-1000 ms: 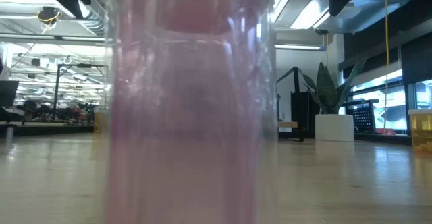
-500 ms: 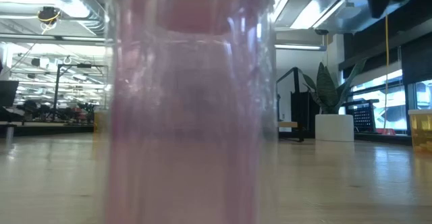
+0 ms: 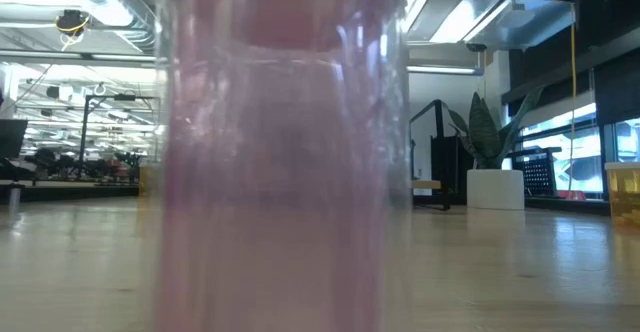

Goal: Pick and place medicine bottles onto shelf by color
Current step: Put the right orange pill bottle on the shelf aligned with the other orange pill bottle

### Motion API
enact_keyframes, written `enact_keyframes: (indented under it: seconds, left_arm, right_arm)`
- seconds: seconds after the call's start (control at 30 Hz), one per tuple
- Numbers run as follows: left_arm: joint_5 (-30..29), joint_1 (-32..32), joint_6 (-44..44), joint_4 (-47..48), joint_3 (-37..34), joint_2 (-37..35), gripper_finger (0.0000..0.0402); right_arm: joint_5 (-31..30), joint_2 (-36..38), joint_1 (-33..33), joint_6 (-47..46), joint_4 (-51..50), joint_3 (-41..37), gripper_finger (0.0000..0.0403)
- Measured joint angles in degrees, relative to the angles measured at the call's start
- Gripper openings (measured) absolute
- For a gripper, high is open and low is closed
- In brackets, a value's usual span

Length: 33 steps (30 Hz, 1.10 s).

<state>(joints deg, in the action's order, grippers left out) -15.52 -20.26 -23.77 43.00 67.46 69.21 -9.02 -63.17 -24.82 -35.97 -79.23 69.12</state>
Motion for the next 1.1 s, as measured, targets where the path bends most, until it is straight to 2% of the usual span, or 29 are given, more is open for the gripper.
enact_keyframes:
  seconds: [0.2,0.43,0.63,1.1]
  left_arm:
    - [-0.2,0.07,1.87,-5.9,0.0,-0.17,0.0194]
    - [-0.51,0.1,1.87,-5.79,0.0,-0.2,0.0194]
    - [-3.09,0.1,3.3,-5.72,0.01,-0.2,0.0194]
    - [-3.07,0.1,3.39,-5.72,0.0,-0.2,0.0194]
  right_arm:
    - [0.0,2.19,0.02,-1.39,0.77,-3.43,0.0216]
    - [0.0,2.18,0.02,-1.3,2.0,-4.87,0.0216]
    - [0.0,2.2,0.02,-1.24,2.0,-4.87,0.0216]
    - [0.0,2.2,0.02,-1.28,2.51,-4.87,0.0216]
